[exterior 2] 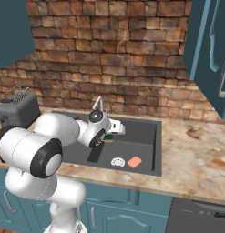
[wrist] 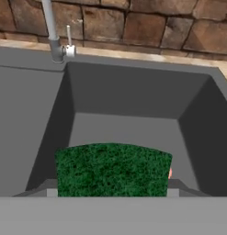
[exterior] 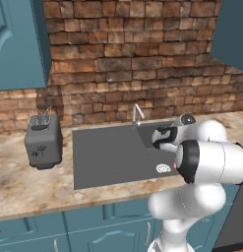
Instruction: Pick up the sponge and bar soap from the sink, and place them back in the cabinet, and close the cabinet doors.
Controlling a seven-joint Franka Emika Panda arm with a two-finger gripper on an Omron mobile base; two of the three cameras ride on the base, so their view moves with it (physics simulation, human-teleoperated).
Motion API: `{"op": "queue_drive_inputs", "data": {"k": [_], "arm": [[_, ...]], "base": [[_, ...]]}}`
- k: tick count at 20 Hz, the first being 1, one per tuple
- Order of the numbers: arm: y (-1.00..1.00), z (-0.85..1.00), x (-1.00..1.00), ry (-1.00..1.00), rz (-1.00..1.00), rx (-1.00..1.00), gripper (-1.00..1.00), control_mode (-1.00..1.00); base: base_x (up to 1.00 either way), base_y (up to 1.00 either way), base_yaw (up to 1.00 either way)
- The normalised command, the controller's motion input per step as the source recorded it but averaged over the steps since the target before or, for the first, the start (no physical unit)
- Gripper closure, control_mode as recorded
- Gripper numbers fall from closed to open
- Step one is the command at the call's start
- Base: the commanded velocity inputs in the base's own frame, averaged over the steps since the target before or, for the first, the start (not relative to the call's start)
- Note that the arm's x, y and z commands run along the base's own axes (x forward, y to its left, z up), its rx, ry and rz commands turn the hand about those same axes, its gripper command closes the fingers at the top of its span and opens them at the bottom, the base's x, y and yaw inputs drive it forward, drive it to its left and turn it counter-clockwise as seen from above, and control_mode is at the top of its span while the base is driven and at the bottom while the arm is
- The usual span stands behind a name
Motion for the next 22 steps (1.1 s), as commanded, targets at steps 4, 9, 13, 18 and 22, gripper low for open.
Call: {"op": "queue_drive_inputs", "data": {"k": [4,9,13,18,22], "arm": [[0.2,0.54,-0.08,-0.03,-0.02,0.0,1.0,-1.0],[0.26,0.54,-0.16,0.0,-0.01,0.0,1.0,-1.0],[0.26,0.51,-0.15,0.0,-0.02,0.0,1.0,-1.0],[0.3,0.46,-0.12,0.0,-0.01,0.01,1.0,-1.0],[0.31,0.41,-0.17,0.0,-0.01,0.01,1.0,-1.0]], "base": [[0.0,0.0,0.0],[0.0,0.0,0.0],[0.0,0.0,0.0],[0.0,0.0,0.0],[0.0,0.0,0.0]]}}
